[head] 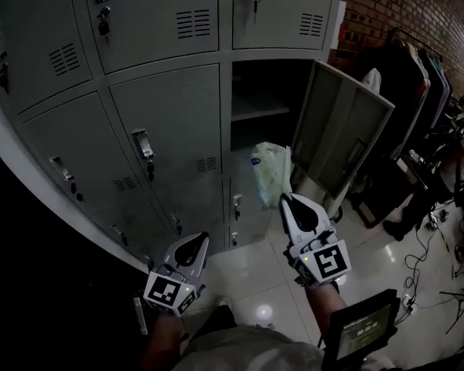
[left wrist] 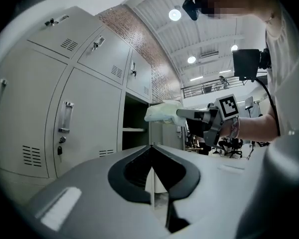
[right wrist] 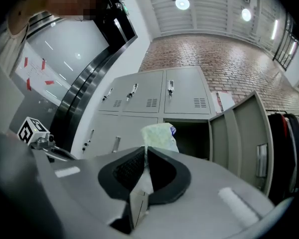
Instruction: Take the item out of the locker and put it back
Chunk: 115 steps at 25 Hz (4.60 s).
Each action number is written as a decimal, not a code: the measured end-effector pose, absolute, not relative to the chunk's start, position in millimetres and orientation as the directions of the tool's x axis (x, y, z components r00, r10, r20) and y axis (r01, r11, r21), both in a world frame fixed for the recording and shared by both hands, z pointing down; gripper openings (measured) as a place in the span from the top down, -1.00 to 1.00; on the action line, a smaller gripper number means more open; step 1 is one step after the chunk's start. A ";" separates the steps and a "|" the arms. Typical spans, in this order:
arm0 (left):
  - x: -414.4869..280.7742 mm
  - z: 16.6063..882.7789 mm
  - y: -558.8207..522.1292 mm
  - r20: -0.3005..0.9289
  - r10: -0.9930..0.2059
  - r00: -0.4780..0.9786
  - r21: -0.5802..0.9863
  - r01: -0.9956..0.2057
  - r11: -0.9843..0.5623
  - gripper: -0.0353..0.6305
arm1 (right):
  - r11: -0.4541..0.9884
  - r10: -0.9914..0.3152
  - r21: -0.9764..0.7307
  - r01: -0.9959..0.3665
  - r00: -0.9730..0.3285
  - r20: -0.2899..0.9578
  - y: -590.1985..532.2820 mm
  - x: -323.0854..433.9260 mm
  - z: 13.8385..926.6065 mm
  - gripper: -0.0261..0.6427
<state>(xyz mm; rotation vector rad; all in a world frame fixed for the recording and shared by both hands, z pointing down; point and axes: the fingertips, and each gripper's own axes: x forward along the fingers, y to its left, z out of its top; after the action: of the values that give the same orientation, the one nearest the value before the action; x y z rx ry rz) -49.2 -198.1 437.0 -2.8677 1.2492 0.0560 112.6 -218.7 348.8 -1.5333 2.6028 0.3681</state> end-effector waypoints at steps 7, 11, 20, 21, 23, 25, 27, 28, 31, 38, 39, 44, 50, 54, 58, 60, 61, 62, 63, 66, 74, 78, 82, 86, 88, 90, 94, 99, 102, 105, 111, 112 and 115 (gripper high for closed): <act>-54.3 440.0 -161.4 -0.027 -0.751 0.660 0.014 -0.751 -0.660 0.89 | 0.486 -0.847 0.158 -0.859 -0.508 -0.158 -175.8 110.7 359.4 0.90; -54.6 433.2 -155.5 -0.028 -0.735 0.678 0.000 -0.735 -0.678 0.89 | 0.475 -0.849 0.172 -0.863 -0.501 -0.170 -164.2 104.9 355.9 0.90; -63.2 422.0 -156.3 -0.033 -0.721 0.692 -0.045 -0.722 -0.690 0.88 | 0.452 -0.862 0.229 -0.862 -0.488 -0.138 -155.2 88.6 366.8 0.90; -65.2 420.6 -156.8 -0.038 -0.723 0.690 -0.043 -0.724 -0.688 0.88 | 0.452 -0.861 0.241 -0.859 -0.491 -0.135 -154.7 85.5 366.6 0.90; -66.8 419.2 -155.8 -0.040 -0.724 0.689 -0.046 -0.725 -0.688 0.88 | 0.456 -0.858 0.246 -0.855 -0.496 -0.134 -153.9 80.7 365.7 0.90; -64.4 420.3 -154.2 -0.032 -0.718 0.696 -0.062 -0.718 -0.693 0.88 | 0.456 -0.857 0.247 -0.855 -0.497 -0.138 -153.2 79.0 363.9 0.90; -62.6 417.7 -153.6 -0.043 -0.713 0.699 -0.071 -0.714 -0.696 0.88 | 0.452 -0.857 0.250 -0.856 -0.495 -0.145 -153.3 79.0 361.0 0.90; -63.1 414.5 -153.3 -0.058 -0.713 0.699 -0.064 -0.715 -0.696 0.88 | 0.451 -0.857 0.251 -0.856 -0.494 -0.148 -153.5 78.9 359.5 0.90; -64.0 409.8 -153.9 -0.080 -0.706 0.704 -0.033 -0.710 -0.704 0.88 | 0.450 -0.856 0.251 -0.857 -0.494 -0.152 -153.5 78.9 356.3 0.90; -71.3 412.5 -163.8 -0.079 -0.705 0.705 -0.015 -0.708 -0.706 0.88 | 0.439 -0.863 0.246 -0.864 -0.482 -0.150 -161.7 75.5 356.8 0.90; -72.7 412.3 -165.7 -0.078 -0.705 0.705 -0.013 -0.708 -0.706 0.88 | 0.437 -0.865 0.243 -0.866 -0.478 -0.151 -163.3 75.0 356.5 0.90; -78.8 408.8 -180.6 -0.104 -0.701 0.705 -0.018 -0.706 -0.708 0.88 | 0.425 -0.874 0.210 -0.881 -0.460 -0.160 -175.9 80.1 358.0 0.90; -66.6 426.0 -217.3 -0.079 -0.703 0.706 -0.009 -0.706 -0.708 0.88 | 0.389 -0.891 0.215 -0.896 -0.425 -0.159 -227.6 103.8 362.4 0.90; -59.7 426.2 -260.0 -0.088 -0.729 0.679 -0.016 -0.732 -0.681 0.88 | 0.385 -0.883 0.222 -0.896 -0.427 -0.193 -292.9 120.8 353.9 0.90; -47.4 425.7 -311.9 -0.084 -0.754 0.651 -0.021 -0.758 -0.652 0.88 | 0.415 -0.864 0.230 -0.880 -0.460 -0.203 -374.7 131.8 341.3 0.90; -40.8 425.4 -334.8 -0.078 -0.765 0.639 -0.017 -0.768 -0.640 0.88 | 0.430 -0.857 0.233 -0.872 -0.476 -0.199 -415.1 136.2 333.2 0.90; -39.7 424.0 -346.0 -0.081 -0.775 0.627 -0.019 -0.778 -0.628 0.88 | 0.439 -0.852 0.238 -0.866 -0.485 -0.196 -434.2 137.5 330.1 0.90; -39.8 422.0 -357.2 -0.085 -0.787 0.612 -0.023 -0.790 -0.612 0.88 | 0.448 -0.848 0.242 -0.861 -0.495 -0.192 -452.7 138.3 328.0 0.90; -40.1 419.9 -367.7 -0.090 -0.797 0.597 -0.023 -0.802 -0.597 0.88 | 0.456 -0.843 0.246 -0.855 -0.503 -0.188 -470.4 138.7 326.8 0.90; -37.6 417.8 -390.8 -0.093 -0.814 0.574 -0.020 -0.818 -0.575 0.88 | 0.477 -0.835 0.261 -0.839 -0.525 -0.164 -516.4 137.6 328.5 0.90; -30.1 417.4 -421.3 -0.068 -0.826 0.560 -0.033 -0.828 -0.559 0.88 | 0.523 -0.829 0.228 -0.821 -0.553 -0.089 -570.0 134.7 351.2 0.87; -36.4 411.3 -420.2 -0.081 -0.831 0.550 -0.028 -0.835 -0.549 0.88 | 0.512 -0.822 0.210 -0.833 -0.546 -0.160 -556.6 140.8 336.1 0.61; -43.8 408.2 -406.5 -0.095 -0.834 0.543 -0.041 -0.840 -0.542 0.88 | 0.493 -0.820 0.163 -0.855 -0.519 -0.242 -516.2 154.2 320.9 0.90; -54.5 404.9 -374.3 -0.100 -0.828 0.552 -0.049 -0.834 -0.550 0.88 | 0.490 -0.827 0.155 -0.858 -0.513 -0.229 -458.7 144.7 330.6 0.92; -61.1 404.1 -351.7 -0.104 -0.824 0.558 -0.049 -0.830 -0.556 0.88 | 0.483 -0.836 0.144 -0.863 -0.504 -0.218 -426.5 135.6 338.2 0.92; -66.9 406.1 -324.5 -0.105 -0.813 0.572 -0.048 -0.820 -0.570 0.88 | 0.467 -0.848 0.140 -0.873 -0.487 -0.207 -390.3 126.8 346.8 0.92; -76.9 411.0 -265.9 -0.093 -0.786 0.611 -0.052 -0.791 -0.609 0.88 | 0.442 -0.865 0.161 -0.882 -0.467 -0.185 -312.3 104.8 362.8 0.92; -82.7 412.5 -205.2 -0.084 -0.777 0.624 -0.028 -0.781 -0.624 0.88 | 0.434 -0.873 0.187 -0.881 -0.463 -0.157 -228.2 80.7 372.8 0.92; -77.7 411.3 -174.4 -0.085 -0.768 0.634 -0.022 -0.772 -0.635 0.88 | 0.471 -0.855 0.177 -0.864 -0.496 -0.149 -189.5 68.8 375.0 0.92; -72.9 406.1 -150.8 -0.101 -0.761 0.641 -0.028 -0.766 -0.642 0.88 | 0.523 -0.826 0.161 -0.837 -0.544 -0.148 -158.2 57.0 378.3 0.92; -65.7 395.6 -132.0 -0.117 -0.769 0.629 -0.006 -0.775 -0.632 0.88 | 0.535 -0.827 0.150 -0.832 -0.551 -0.109 -133.8 60.3 383.2 0.92; -64.2 395.0 -129.8 -0.116 -0.770 0.627 -0.007 -0.776 -0.631 0.88 | 0.533 -0.828 0.160 -0.831 -0.551 -0.102 -132.3 61.7 383.1 0.92; -58.0 398.9 -121.4 -0.100 -0.775 0.624 -0.016 -0.780 -0.626 0.88 | 0.538 -0.826 0.168 -0.826 -0.556 -0.089 -125.0 64.8 385.4 0.92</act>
<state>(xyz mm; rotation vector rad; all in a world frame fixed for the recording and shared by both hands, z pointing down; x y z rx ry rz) -58.0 -121.4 398.9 -2.7783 1.3315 0.1288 64.8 -125.0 385.4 -1.4809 2.7555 0.2999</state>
